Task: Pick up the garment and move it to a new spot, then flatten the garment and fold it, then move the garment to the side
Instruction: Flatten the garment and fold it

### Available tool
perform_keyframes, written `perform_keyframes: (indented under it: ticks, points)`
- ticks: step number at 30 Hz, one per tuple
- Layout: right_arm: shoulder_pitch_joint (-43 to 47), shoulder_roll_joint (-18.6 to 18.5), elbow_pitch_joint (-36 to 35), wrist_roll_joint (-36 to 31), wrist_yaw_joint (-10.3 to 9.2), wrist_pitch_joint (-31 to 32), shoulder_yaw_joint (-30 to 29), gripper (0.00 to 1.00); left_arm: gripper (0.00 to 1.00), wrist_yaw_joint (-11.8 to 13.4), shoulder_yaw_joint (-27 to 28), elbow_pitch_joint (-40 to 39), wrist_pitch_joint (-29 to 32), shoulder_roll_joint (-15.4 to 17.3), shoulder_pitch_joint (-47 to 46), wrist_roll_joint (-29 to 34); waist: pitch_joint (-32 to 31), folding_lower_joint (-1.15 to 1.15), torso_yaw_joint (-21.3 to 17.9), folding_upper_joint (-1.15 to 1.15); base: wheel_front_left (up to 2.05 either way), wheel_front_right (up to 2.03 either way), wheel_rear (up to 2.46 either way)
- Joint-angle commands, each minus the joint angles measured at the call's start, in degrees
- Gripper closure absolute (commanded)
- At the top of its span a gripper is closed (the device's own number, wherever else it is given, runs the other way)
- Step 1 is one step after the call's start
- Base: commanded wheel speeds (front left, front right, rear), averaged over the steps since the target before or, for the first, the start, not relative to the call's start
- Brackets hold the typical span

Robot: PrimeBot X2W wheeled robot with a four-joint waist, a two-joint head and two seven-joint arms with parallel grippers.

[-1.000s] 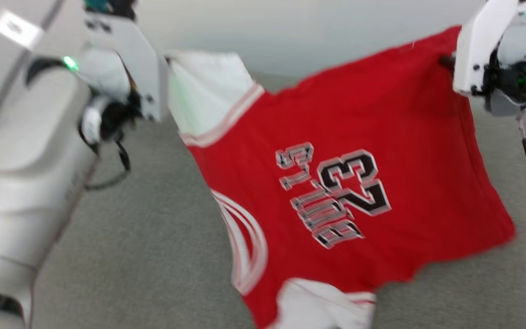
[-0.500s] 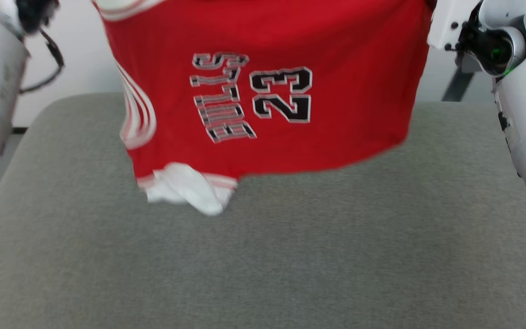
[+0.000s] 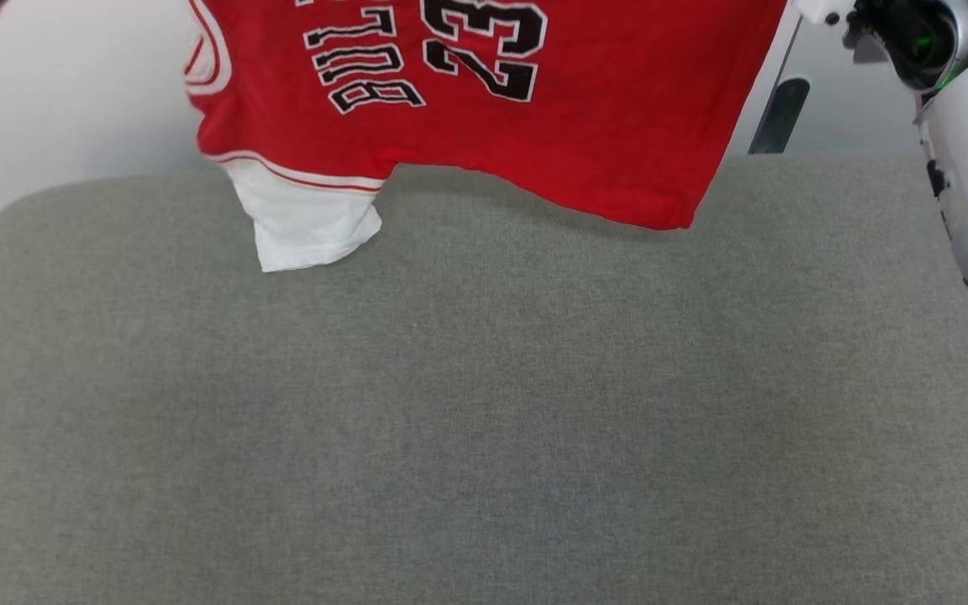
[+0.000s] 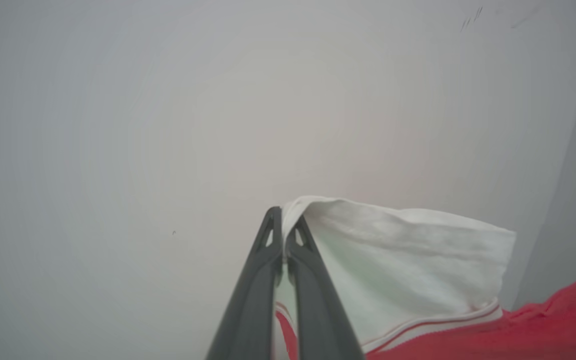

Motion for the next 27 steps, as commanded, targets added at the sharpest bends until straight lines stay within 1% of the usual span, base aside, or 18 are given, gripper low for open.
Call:
perform_keyframes:
  ticks: [1, 5, 10, 15, 18, 20, 24, 27]
  points:
    - [-0.90, -0.10, 0.15, 0.40, -0.04, -0.76, 0.34, 1.00, 1.00, -0.28, -0.01, 0.43, -0.72, -0.25, -1.18, 0.29, 1.10, 0.00, -0.21, 0.00, 0.00, 0.00, 0.00]
    - [-2.53, -0.36, 0.47, 0.11, -0.04, -3.52, 0.99, 1.00, 1.00, -0.70, 0.02, 1.86, -2.70, -0.47, -3.44, 0.51, 3.93, 0.00, -0.33, 0.00, 0.00, 0.00, 0.00]
    - [-5.80, -0.58, 0.19, -0.65, -0.04, -7.83, 1.74, 1.00, 1.00, -1.49, -0.79, 2.46, -6.87, 0.08, -7.73, 1.97, 10.00, 0.00, -0.34, 0.00, 0.00, 0.00, 0.00]
    - [-9.74, -1.01, -0.56, -2.28, -0.05, -14.08, 2.93, 1.00, 1.00, -1.33, -0.56, 2.90, -12.08, 1.54, -13.14, 3.09, 17.72, 0.00, -0.55, 0.00, 0.00, 0.00, 0.00]
    - [-12.32, -1.51, -0.27, -3.10, -0.05, -17.96, 2.76, 1.00, 1.00, -1.77, -1.19, 3.07, -15.05, 2.33, -16.25, 4.22, 22.04, 0.00, -0.48, 0.00, 0.00, 0.00, 0.00]
    - [-13.77, -1.96, 0.22, -3.74, -0.05, -21.00, 2.51, 1.00, 1.00, -1.56, -1.37, 2.87, -17.37, 2.75, -19.24, 5.09, 24.52, 0.00, -0.18, 0.00, 0.00, 0.00, 0.00]
    - [-16.43, -2.97, 1.99, -5.86, -0.05, -26.25, 1.50, 1.00, 1.00, -1.44, -2.06, 2.25, -21.31, 2.33, -23.34, 6.68, 28.46, 0.00, 0.93, 0.00, 0.00, 0.00, 0.00]
    - [-17.57, -3.11, 3.05, -6.56, -0.05, -27.46, 0.71, 1.00, 1.00, -1.66, -2.14, 2.39, -22.12, 1.90, -25.11, 7.01, 30.10, 0.00, 1.63, 0.00, 0.00, 0.00, 0.00]
